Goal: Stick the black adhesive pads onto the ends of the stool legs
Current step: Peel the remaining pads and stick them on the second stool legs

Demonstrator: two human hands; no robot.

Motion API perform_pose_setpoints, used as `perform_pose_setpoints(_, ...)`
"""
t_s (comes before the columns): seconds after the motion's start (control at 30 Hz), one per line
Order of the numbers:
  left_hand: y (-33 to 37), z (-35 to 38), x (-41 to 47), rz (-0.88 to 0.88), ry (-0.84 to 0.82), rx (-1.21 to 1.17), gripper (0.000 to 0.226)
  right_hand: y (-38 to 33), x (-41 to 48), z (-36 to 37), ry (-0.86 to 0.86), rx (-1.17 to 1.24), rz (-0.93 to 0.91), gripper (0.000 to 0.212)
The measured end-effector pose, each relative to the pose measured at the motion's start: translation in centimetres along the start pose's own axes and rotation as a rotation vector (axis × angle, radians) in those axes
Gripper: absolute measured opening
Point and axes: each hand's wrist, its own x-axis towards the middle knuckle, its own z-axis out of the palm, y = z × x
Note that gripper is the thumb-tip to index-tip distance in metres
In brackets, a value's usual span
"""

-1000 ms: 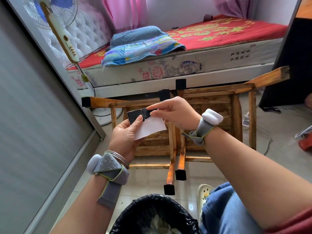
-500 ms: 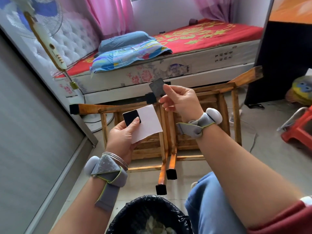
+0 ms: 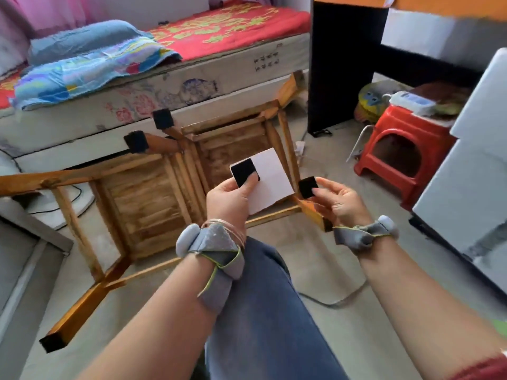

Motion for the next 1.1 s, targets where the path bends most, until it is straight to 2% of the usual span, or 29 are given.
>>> perform_pose_setpoints(0.03, -0.3, 0.9, 0.2, -0.001, -0.015, 0.049, 0.004, 0.5, 0.1, -1.5, 0.040, 0.003, 0.027, 0.021)
perform_pose_setpoints(0.13, -1.6, 3.5, 0.8, 0.004, -0.095, 0.273, 0.016, 1.8, 0.4, -5.7, 0.205, 0.001, 0.092, 0.018)
perform_pose_setpoints(0.17, -2.0, 3.8, 1.1, 0.028, -0.117, 0.361, 0.014, 2.5, 0.5, -6.9, 0.243, -0.031, 0.110, 0.013)
perform_pose_setpoints(0.23, -2.5, 4.0, 1.6, 0.054, -0.143, 0.484, 0.009, 3.7, 0.5, -8.7, 0.266, -0.092, 0.128, 0.006)
perform_pose_setpoints(0.37, -2.8, 3.8, 2.5, -0.048, -0.248, 0.619, 0.007, 6.3, 0.8, -10.6, 0.250, -0.352, 0.109, 0.009)
perform_pose_setpoints(0.43, -2.9, 3.8, 2.5, -0.082, -0.276, 0.634, 0.006, 7.5, 0.9, -11.0, 0.230, -0.432, 0.110, 0.008)
perform_pose_setpoints(0.5, -3.0, 3.7, 2.4, -0.094, -0.290, 0.614, 0.010, 8.3, 1.1, -11.1, 0.230, -0.472, 0.099, 0.016)
perform_pose_setpoints(0.67, -3.1, 3.6, 2.4, -0.125, -0.341, 0.617, 0.006, 9.2, 2.2, -10.8, 0.285, -0.444, 0.081, 0.012)
perform_pose_setpoints(0.87, -3.1, 3.3, 2.5, -0.156, -0.320, 0.571, 0.008, 9.6, 3.1, -9.9, 0.303, -0.413, 0.083, 0.012)
perform_pose_setpoints(0.97, -3.2, 3.4, 2.6, -0.165, -0.317, 0.558, 0.009, 9.8, 3.6, -9.7, 0.337, -0.424, 0.070, 0.020)
perform_pose_setpoints(1.1, -3.2, 3.3, 2.7, -0.163, -0.318, 0.559, 0.011, 9.9, 3.9, -9.5, 0.341, -0.475, 0.052, 0.019)
